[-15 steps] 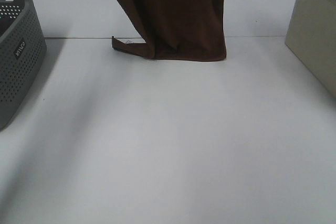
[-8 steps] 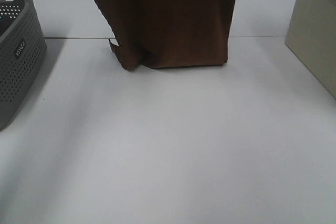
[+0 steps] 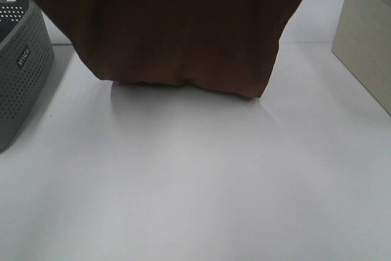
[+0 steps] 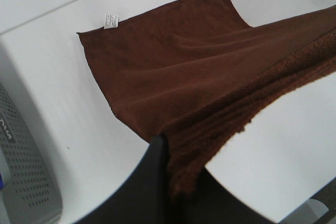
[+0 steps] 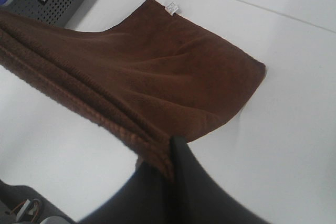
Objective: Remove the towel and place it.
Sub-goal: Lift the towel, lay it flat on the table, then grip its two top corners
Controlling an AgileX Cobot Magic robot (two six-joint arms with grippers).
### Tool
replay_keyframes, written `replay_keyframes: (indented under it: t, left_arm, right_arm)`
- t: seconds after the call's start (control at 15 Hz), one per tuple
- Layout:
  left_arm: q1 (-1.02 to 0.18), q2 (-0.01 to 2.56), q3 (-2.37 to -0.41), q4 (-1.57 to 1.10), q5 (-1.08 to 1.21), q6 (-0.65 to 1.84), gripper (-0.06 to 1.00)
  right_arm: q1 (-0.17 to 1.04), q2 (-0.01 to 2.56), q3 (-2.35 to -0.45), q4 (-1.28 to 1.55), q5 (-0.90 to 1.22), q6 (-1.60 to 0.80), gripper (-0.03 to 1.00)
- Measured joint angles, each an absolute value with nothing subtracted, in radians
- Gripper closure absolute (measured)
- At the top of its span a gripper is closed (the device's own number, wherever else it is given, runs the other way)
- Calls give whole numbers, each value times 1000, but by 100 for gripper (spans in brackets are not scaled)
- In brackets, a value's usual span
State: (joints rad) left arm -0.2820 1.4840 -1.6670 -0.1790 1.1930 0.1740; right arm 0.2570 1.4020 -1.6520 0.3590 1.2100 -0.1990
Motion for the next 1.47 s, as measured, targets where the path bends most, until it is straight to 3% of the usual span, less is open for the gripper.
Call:
replay_keyframes:
  t: [0.6,1.2,1.47]
  left_arm:
    - [-293,1243,-1182,-344,1175,244,94]
    - [-515,1247,-894,-335,1149,221,94]
    - [-598,1431,-882,-327,1159,217,94]
  right_arm:
    - [262,1137,-1191,366,1206,-199,96]
    - [253,1042,-820,365,1211,-198,96]
    - [245,1044,-722,385,1211,-198,96]
